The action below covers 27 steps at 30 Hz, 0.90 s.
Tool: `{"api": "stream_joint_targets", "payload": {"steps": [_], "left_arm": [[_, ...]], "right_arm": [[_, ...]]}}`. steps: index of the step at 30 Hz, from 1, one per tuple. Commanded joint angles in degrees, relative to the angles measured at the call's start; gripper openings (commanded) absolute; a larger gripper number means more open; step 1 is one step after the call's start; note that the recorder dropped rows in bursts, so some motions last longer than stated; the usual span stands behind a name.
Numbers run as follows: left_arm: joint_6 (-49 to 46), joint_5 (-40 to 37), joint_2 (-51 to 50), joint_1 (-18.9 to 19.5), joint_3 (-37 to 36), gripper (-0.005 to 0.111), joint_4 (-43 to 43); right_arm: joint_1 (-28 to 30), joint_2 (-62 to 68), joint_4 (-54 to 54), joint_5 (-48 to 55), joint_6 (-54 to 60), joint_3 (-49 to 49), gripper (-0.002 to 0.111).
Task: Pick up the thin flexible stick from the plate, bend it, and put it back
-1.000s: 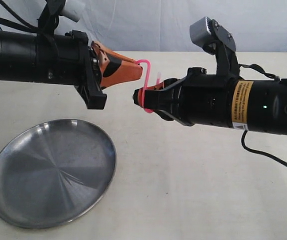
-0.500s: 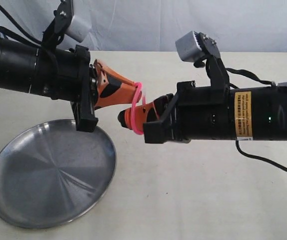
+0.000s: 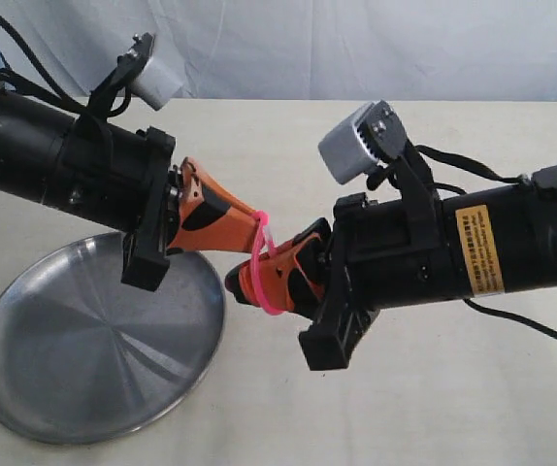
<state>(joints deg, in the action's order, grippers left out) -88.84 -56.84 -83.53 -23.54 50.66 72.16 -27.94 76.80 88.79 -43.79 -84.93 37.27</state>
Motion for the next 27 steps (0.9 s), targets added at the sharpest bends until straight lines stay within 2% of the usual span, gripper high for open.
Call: {"api": "stream_joint_targets", "payload": {"steps": [1,8,20,27], "left_arm": [[5.3,4.9,-0.1,0.0,0.1,0.000,1.8],[6.2,0.2,-0.1,0.0,0.1,0.000,1.5],[7.9,-2.0,-0.1,0.0,0.1,0.000,0.0],[7.9,-2.5,-0.1,0.0,0.1,0.000,-0.2]], "right_arm": [[-0.9,-0.2,3.7,-9.6,7.1,-0.2,0.000],[-0.9,-0.2,4.7,-9.6,16.8,-0.2,0.000],[-0.9,-0.2,4.7,-9.5,33.0,-0.2,0.000],[-0.9,-0.2,4.7,-9.5,36.8,-0.2,0.000]]}}
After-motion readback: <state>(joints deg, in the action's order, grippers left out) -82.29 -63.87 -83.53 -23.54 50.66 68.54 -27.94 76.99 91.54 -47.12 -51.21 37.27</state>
